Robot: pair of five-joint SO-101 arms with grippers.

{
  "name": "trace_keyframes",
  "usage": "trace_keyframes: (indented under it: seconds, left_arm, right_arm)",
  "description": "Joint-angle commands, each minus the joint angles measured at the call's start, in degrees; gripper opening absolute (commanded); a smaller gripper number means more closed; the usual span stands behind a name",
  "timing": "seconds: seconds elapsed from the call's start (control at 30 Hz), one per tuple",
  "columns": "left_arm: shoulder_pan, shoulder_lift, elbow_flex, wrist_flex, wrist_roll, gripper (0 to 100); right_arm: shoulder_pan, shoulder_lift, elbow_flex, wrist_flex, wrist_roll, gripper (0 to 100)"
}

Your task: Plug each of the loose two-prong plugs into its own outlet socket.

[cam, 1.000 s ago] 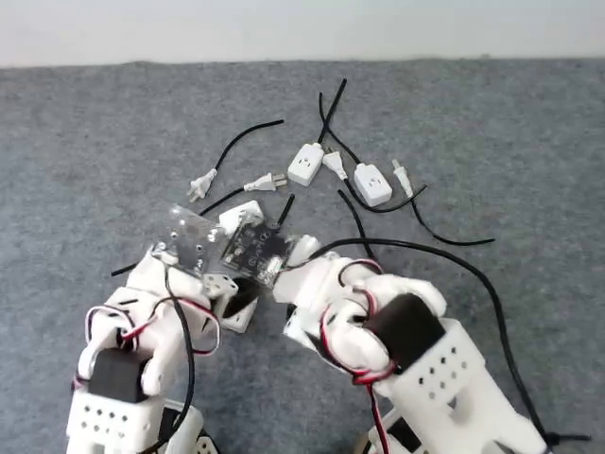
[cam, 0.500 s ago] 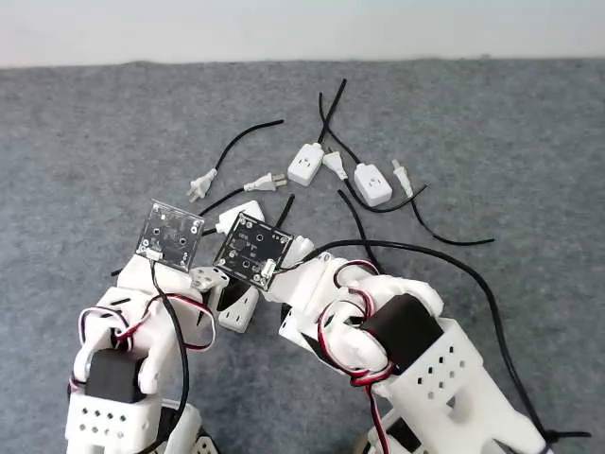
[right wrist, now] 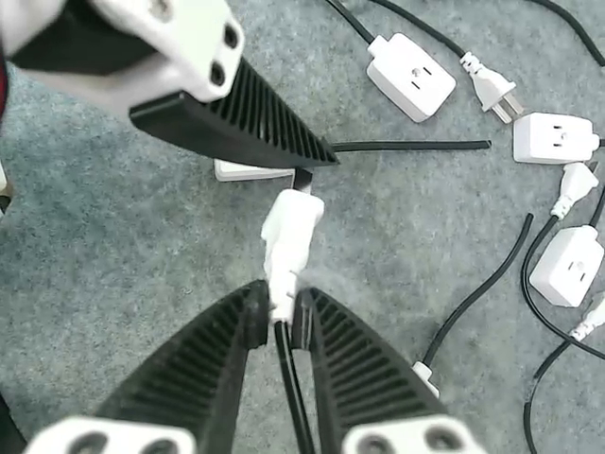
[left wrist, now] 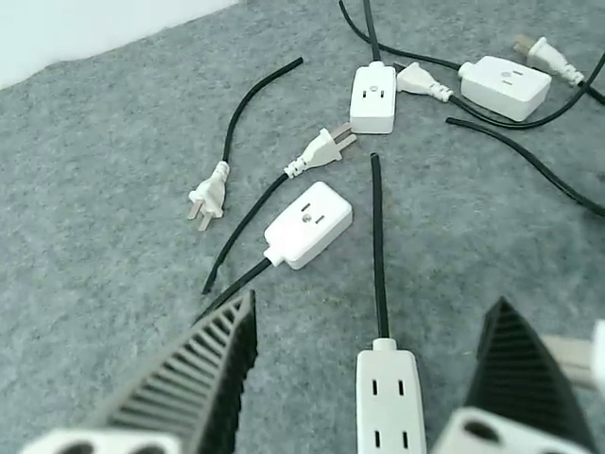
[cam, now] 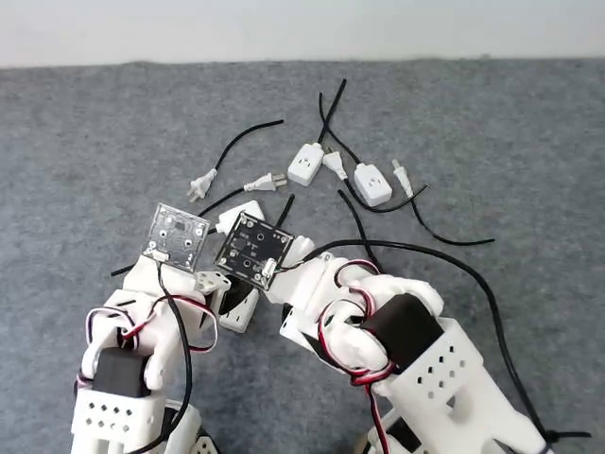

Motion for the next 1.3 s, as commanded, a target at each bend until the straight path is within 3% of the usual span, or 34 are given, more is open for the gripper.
trace_keyframes:
  seconds: [0.0, 0.17, 0.53, 0.77, 1.17, 1.27]
  left_arm:
    - [-0.6, -0.5, 0.2, -3.1, 0.0, 37]
    - [-7.4, -0.5, 0.8, -6.2, 1.0, 37]
    - [-25.7, -0.4, 0.7, -11.3, 13.6, 37]
    - [-26.5, -0.4, 0.8, -11.6, 13.7, 37]
    - [-26.5, -0.4, 0.8, -11.7, 12.7, 37]
    - [-29.8, -0.4, 0.6, -12.0, 12.8, 37]
  right_arm:
    - [-0.6, -1.5, -1.2, 0.1, -0.4, 0.9]
    - [-0.5, -0.7, -1.0, -0.4, -0.3, 0.9]
    - [-0.7, 10.6, -3.1, -0.6, 1.1, 0.9]
    - [-0.7, 20.8, -13.3, 7.3, 7.6, 0.9]
    - [-2.9, 35.6, -20.2, 7.8, 15.7, 0.9]
    - [-4.1, 38.3, -23.4, 9.4, 17.4, 0.9]
